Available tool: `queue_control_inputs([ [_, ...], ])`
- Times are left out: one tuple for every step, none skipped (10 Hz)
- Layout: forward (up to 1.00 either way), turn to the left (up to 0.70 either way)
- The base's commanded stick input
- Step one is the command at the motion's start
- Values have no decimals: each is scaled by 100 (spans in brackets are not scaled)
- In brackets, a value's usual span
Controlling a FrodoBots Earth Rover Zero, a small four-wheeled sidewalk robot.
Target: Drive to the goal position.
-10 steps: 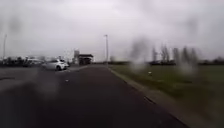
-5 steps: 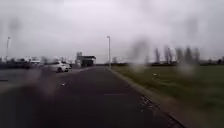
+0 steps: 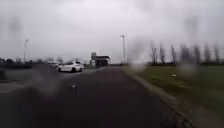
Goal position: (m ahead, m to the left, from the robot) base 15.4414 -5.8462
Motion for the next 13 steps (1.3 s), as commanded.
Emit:
queue_control_inputs([
  [85,0],
  [85,0],
  [85,0],
  [85,0],
  [85,0],
  [85,0],
  [85,0],
  [85,0],
  [85,0],
  [85,0],
  [85,0],
  [85,0],
  [85,0],
])
